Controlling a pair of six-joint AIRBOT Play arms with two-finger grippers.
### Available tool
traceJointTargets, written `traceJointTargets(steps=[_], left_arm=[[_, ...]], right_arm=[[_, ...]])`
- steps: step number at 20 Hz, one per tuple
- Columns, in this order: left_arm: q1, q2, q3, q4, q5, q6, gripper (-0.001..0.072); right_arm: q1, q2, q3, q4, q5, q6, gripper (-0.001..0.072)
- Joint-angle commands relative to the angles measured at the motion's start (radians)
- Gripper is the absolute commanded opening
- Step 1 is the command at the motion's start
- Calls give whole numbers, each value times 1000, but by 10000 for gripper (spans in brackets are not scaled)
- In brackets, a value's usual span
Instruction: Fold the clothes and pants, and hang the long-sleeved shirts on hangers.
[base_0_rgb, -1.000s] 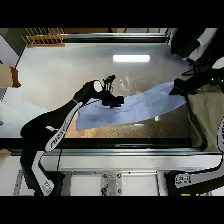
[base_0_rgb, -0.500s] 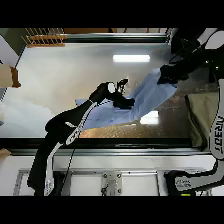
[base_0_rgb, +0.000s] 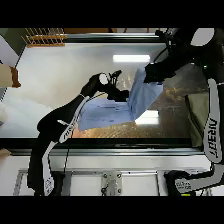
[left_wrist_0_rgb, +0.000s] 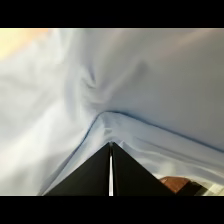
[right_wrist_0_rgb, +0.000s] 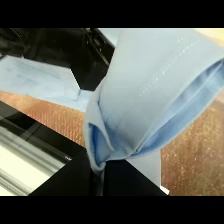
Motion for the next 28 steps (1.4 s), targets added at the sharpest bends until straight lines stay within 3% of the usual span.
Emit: traceJointTargets(steps=[1, 7, 17, 18, 19, 20, 21, 23, 28], left_arm=[[97, 96, 2, 16, -36, 23, 7], [291, 269, 2, 164, -114, 26, 7], [534, 442, 2, 185, -198, 35, 7], [545, 452, 2, 185, -203, 35, 7], [551, 459, 2, 185, -206, 35, 7], [557, 464, 2, 184, -211, 35, 7], [556, 467, 2, 185, -212, 35, 7], [556, 468, 2, 185, -211, 35, 7], [550, 538, -118, 185, -138, 36, 7]], right_arm=[[70, 0, 3, 3, -29, 24, 14], [232, -34, 3, 3, -134, 92, 14], [542, -315, 3, 4, -433, 157, 22], [570, -346, 3, 6, -483, 157, 42], [595, -375, 3, 29, -530, 155, 228], [619, -401, 3, 85, -571, 121, 476], [637, -417, 3, 166, -593, 55, 545], [646, -417, 3, 257, -610, -3, 545], [485, -321, -66, 223, -474, -89, 545]])
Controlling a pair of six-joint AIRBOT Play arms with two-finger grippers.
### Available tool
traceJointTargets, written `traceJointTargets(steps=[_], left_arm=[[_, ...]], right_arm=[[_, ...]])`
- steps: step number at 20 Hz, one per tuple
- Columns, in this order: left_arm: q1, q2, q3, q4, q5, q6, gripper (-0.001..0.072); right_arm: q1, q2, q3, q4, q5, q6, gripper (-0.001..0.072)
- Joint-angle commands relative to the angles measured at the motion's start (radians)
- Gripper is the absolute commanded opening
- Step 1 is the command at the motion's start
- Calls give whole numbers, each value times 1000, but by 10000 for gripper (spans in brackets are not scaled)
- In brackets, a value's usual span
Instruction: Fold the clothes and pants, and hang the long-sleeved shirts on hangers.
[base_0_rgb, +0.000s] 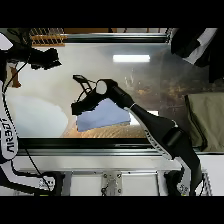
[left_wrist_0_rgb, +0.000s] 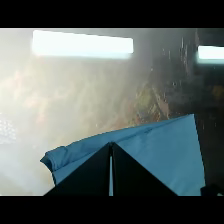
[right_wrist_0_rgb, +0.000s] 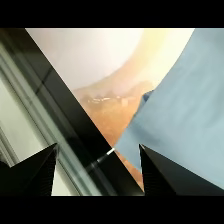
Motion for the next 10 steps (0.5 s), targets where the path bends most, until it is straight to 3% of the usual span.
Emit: traceJointTargets(steps=[1, 4, 9, 10], left_arm=[[-2, 92, -162, -2, 100, 0, 7], [-23, 225, -409, -2, 158, 35, 7], [-130, 397, -721, -2, 270, 58, 7], [-151, 418, -757, -2, 296, 58, 7]], right_arm=[[-140, 75, -92, 6, 93, -87, 545], [-340, 179, -275, -85, 110, -95, 545], [-640, 220, -542, -89, 91, -95, 562], [-680, 214, -589, -72, 69, -95, 720]])
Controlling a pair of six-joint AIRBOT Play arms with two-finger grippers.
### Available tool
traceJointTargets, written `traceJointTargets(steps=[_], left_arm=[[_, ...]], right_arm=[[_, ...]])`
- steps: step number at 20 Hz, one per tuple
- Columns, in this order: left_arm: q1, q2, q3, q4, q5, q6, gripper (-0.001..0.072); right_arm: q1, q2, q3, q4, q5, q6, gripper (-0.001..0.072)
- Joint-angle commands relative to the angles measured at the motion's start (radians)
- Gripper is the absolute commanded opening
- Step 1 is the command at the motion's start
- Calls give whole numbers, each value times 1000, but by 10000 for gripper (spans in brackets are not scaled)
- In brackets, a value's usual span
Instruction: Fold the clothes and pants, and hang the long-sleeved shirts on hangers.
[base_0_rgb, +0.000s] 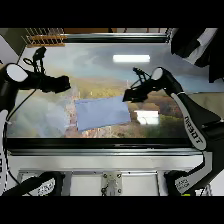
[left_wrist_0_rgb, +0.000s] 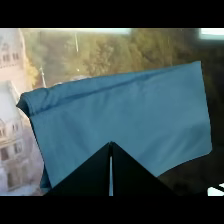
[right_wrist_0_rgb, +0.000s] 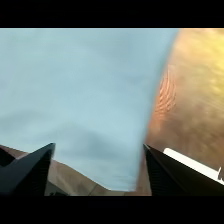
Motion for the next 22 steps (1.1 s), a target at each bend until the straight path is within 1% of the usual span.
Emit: traceJointTargets(steps=[1, 4, 7, 10, 16, 17, 18, 19, 20, 21, 22], left_arm=[[-75, 99, -174, -1, 111, 11, 7], [-122, 131, -232, -1, 167, 9, 7], [-135, 129, -241, -7, 179, 3, 7], [-134, 129, -241, -8, 199, -17, 8], [-134, 129, -241, -8, 196, -18, 8], [-134, 129, -241, -8, 196, -18, 7], [-134, 129, -241, -8, 196, -18, 8], [-134, 129, -241, -8, 196, -18, 8], [-134, 129, -241, -8, 196, -18, 8], [-134, 129, -241, -8, 194, -18, 7], [-134, 129, -241, -8, 193, -18, 7]], right_arm=[[-169, 0, -171, 48, -40, -13, 720], [-188, -55, -210, 221, -51, -132, 720], [-136, -93, -209, 340, -75, -194, 718], [-40, -105, -205, 357, -116, -194, 718], [142, -105, -201, 368, -212, -209, 705], [156, -105, -201, 390, -227, -238, 512], [163, -105, -201, 423, -233, -286, 178], [163, -105, -200, 457, -236, -318, 72], [161, -102, -196, 474, -235, -332, 51], [154, -93, -187, 457, -235, -330, 14], [137, -70, -172, 418, -234, -303, 14]])
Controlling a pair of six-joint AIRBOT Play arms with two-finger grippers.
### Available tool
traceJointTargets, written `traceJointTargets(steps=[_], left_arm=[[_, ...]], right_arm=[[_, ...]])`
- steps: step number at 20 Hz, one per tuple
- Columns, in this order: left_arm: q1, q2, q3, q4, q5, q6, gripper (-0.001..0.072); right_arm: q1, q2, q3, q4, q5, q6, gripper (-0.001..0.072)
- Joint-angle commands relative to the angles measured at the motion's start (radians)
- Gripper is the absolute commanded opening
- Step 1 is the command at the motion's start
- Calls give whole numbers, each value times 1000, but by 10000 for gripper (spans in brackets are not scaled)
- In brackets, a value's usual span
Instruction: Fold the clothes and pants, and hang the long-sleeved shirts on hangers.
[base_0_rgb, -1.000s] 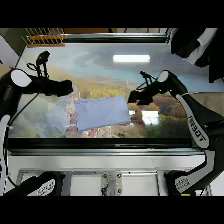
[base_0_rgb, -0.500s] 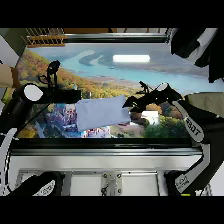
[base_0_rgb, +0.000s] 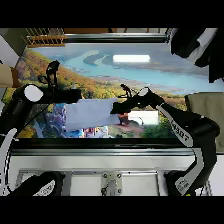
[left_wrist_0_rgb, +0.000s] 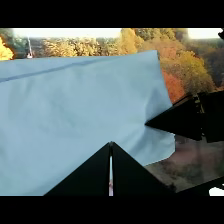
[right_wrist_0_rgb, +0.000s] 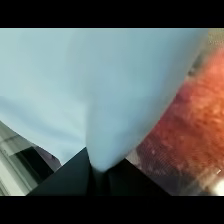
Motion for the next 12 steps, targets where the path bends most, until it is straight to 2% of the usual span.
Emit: traceJointTargets(steps=[1, 4, 7, 12], left_arm=[[0, 1, 0, 1, -2, -1, 7], [0, 1, 0, 1, -1, -1, 7], [0, 1, 0, 1, 0, -1, 7], [0, 1, 0, 1, -1, -1, 8]], right_arm=[[-36, 59, 42, -66, -14, 33, 14], [-181, 191, 120, -357, 36, 190, 14], [-383, 332, 175, -576, 83, 277, 14], [-748, 487, 179, -607, 83, 312, 14]])
